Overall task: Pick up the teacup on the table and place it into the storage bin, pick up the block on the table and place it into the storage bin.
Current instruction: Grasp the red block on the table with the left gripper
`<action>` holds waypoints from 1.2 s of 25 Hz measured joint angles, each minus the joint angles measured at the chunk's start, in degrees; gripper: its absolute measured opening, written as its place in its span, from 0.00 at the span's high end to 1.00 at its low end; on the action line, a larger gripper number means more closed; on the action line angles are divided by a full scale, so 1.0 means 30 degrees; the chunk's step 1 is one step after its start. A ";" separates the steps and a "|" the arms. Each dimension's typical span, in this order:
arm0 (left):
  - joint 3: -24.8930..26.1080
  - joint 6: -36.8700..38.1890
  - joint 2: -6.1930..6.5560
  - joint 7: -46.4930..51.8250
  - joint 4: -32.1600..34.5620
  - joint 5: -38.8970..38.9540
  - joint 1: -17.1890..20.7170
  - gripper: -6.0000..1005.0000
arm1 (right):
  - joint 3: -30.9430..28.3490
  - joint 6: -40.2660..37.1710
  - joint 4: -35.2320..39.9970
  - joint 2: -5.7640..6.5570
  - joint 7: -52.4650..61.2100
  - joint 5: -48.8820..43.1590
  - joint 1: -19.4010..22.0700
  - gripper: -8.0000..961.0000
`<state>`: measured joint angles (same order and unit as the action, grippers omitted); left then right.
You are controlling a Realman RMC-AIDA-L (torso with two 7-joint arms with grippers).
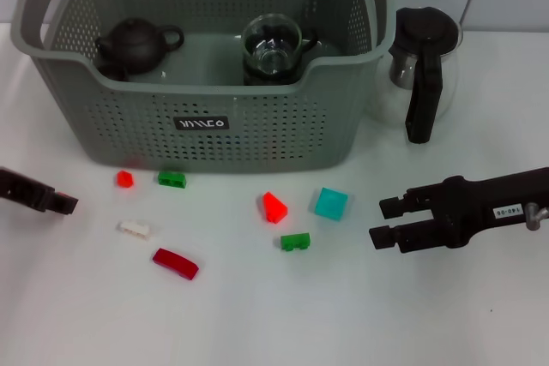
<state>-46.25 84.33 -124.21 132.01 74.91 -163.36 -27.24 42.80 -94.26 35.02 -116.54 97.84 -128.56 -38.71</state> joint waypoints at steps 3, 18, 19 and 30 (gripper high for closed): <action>-0.0616 -0.0162 0.0064 0.0407 0.0034 -0.0057 -0.0084 0.35 | 0.0000 -0.0010 0.0004 0.0000 0.0026 -0.0009 -0.0021 0.26; -0.2414 0.0508 0.0789 0.4005 -0.0210 -0.0121 -0.0889 0.42 | 0.0001 -0.0131 -0.0004 -0.0001 0.0110 -0.0006 -0.0134 0.26; -0.2427 0.0548 0.0819 0.4099 -0.0236 -0.0121 -0.0935 0.42 | 0.0000 -0.0133 -0.0006 0.0000 0.0110 -0.0006 -0.0134 0.26; -0.2692 -0.0480 0.1117 0.2804 -0.1524 -0.0175 -0.1086 0.42 | 0.0001 -0.0131 -0.0016 0.0000 0.0111 -0.0005 -0.0047 0.26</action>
<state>-54.33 82.89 -120.86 140.43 70.34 -163.89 -30.50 42.80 -94.66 34.98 -116.54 98.18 -128.58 -38.85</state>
